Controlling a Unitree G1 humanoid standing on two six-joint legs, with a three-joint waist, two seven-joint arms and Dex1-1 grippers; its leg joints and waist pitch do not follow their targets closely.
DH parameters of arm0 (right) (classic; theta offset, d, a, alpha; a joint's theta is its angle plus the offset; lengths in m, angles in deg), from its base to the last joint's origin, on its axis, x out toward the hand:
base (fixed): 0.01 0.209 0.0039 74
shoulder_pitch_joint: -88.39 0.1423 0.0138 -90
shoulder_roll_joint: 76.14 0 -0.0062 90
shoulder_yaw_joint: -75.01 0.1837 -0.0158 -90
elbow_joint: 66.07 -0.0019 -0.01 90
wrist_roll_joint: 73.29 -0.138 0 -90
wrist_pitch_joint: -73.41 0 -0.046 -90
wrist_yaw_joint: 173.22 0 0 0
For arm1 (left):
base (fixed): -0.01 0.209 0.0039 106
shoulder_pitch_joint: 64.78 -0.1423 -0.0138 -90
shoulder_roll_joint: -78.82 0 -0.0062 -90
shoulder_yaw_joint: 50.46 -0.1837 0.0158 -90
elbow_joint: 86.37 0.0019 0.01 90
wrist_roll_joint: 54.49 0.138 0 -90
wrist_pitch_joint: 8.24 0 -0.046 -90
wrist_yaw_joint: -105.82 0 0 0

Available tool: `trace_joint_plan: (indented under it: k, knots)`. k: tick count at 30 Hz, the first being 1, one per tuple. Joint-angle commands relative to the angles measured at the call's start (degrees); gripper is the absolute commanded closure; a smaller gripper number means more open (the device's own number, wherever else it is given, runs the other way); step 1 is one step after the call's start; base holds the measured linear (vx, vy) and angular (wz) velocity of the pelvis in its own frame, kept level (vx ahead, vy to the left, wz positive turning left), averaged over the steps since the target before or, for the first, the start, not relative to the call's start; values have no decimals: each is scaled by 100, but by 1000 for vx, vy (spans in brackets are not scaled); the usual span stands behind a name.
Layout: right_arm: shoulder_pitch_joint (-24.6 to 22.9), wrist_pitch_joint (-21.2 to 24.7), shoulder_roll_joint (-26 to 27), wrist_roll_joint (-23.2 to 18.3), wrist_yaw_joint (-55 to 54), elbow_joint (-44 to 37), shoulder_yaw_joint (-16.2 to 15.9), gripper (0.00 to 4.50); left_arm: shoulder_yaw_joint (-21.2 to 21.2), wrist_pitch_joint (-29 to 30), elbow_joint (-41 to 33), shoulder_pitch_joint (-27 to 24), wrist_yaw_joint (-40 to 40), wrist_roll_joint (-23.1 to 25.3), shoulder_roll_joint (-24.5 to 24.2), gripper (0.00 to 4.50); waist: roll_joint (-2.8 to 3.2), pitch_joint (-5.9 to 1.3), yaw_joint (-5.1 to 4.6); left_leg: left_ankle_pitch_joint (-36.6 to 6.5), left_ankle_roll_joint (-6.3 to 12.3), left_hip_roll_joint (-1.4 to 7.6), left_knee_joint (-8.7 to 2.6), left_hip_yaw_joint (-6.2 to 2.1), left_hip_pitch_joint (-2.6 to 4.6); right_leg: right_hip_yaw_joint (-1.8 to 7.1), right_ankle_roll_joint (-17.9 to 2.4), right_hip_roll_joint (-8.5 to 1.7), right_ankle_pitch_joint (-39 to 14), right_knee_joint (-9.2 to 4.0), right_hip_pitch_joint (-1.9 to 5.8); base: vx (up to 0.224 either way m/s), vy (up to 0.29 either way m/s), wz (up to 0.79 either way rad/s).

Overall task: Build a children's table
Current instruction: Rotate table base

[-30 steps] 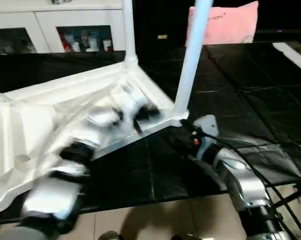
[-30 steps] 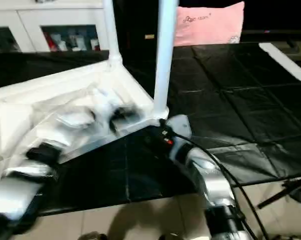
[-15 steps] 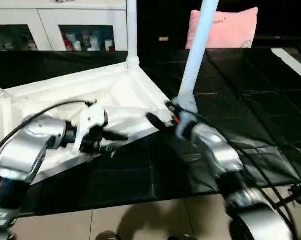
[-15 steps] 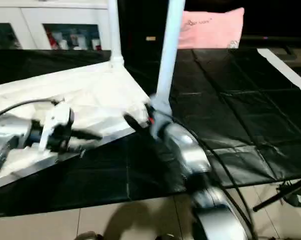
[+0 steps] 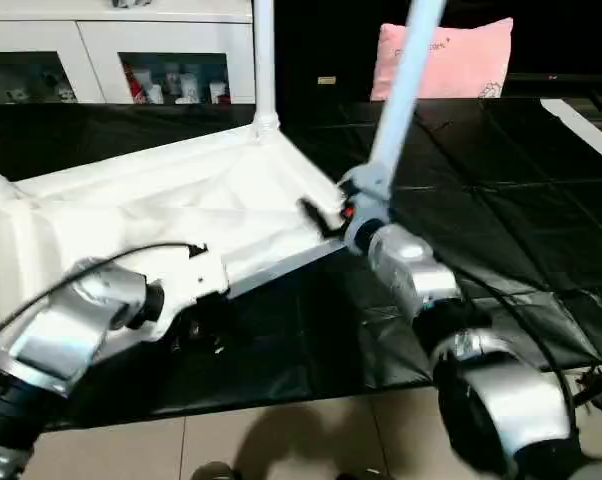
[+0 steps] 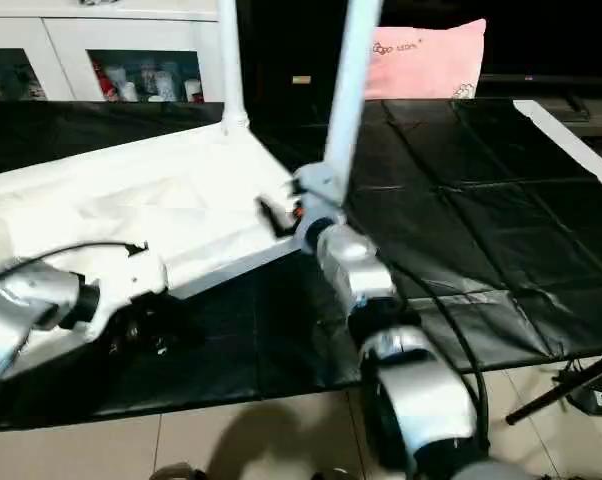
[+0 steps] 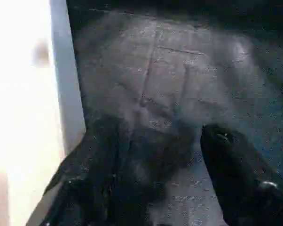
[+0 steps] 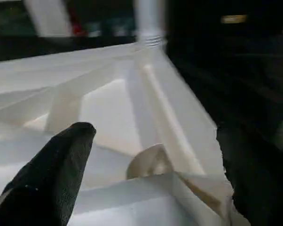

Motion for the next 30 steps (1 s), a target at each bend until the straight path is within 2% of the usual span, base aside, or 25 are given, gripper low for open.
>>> trace_joint_plan:
  k: [1, 6, 9, 11, 13, 16, 20, 21, 22, 25, 26, 27, 30]
  knots:
    - [52, -129, -310, -126, -337, 234, 346, 0, 18, -59, 181, 35, 286, 250, -52, 143, 108, -430, -58, -1195, -241, 117, -405, 4, 83, 365, -1095, -303, -888, -362, 316, 0, 0, 0]
    - [157, -286, -595, -134, -342, 473, 483, 0, 93, -279, 466, 127, 691, 458, -18, 143, 105, -426, -43, -1362, -206, 120, -392, 12, 107, 363, -1050, -301, -1147, -399, 284, 0, 0, 0]
    - [203, -393, -798, -121, -342, 637, 537, 0, 216, -518, 680, 188, 1003, 483, 145, 143, 116, -437, -16, -1334, -202, 117, -378, 15, 108, 361, -1071, -298, -1113, -399, 286, 0, 0, 0]
    - [205, -457, -916, -85, -324, 711, 566, 0, 257, -659, 855, 225, 1215, 491, 248, 143, 124, -442, 1, -1310, -205, 121, -380, 3, 86, 354, -1082, -302, -1058, -380, 301, 0, 0, 0]
    - [185, -501, -975, -64, -221, 736, 554, 0, 301, -751, 949, 220, 1374, 487, 328, 143, 101, -457, -9, -1193, -185, 111, -373, -11, 31, 344, -1076, -304, -928, -351, 345, 0, 0, 0]
    - [136, -560, -1037, -5, -43, 727, 481, 0, 415, -843, 1054, 214, 1621, 438, 481, 143, 96, -478, -30, -1027, -100, 102, -346, -3, 18, 344, -1161, -300, -613, -328, 361, 0, 0, 0]
    - [37, -641, -1060, 20, 241, 706, 447, 0, 725, -1160, 1383, 193, 2246, 329, 908, 143, 92, -479, -39, -980, 5, 103, -333, 0, 2, 339, -1218, -311, -611, -344, 376, 0, 0, 0]
    - [2, -673, -1044, 17, 322, 670, 436, 0, 860, -1226, 1410, 153, 2359, 195, 1062, 143, 125, -475, -36, -1028, 6, 105, -331, -3, 3, 338, -1231, -313, -669, -350, 372, 0, 0, 0]
    - [-63, -736, -1003, 17, 508, 581, 401, 0, 1101, -1366, 1396, 71, 2473, -97, 1313, 143, 128, -477, -31, -1058, 12, 105, -321, 2, 10, 340, -1257, -319, -675, -363, 375, 0, 0, 0]
    - [-177, -779, -925, 1, 849, 383, 311, 0, 1386, -1371, 1206, -84, 2412, -519, 1540, 143, 110, -473, -31, -1160, 50, 129, -336, -9, 11, 330, -1316, -320, -697, -364, 371, 0, 0, 0]
    - [-177, -779, -925, 1, 849, 383, 311, 0, 1386, -1371, 1206, -84, 2412, -519, 1540, 143, 101, -475, -42, -1160, 63, 125, -335, -11, -1, 330, -1315, -318, -706, -358, 382, 0, 0, 0]
    - [-293, -794, -890, 10, 1098, 216, 218, 0, 1532, -1159, 1013, -227, 2279, -788, 1613, 116, 104, -473, -48, -1178, 79, 129, -337, -9, 13, 329, -1307, -314, -758, -362, 372, 0, 0, 0]
    - [-774, -841, -829, 111, 1613, -408, -121, 0, 1754, -698, 416, -799, 1815, -1344, 1540, 106, 83, -464, -51, -1074, 131, 167, -346, -15, -13, 341, -1291, -341, -711, -346, 389, 0, 0, 0]
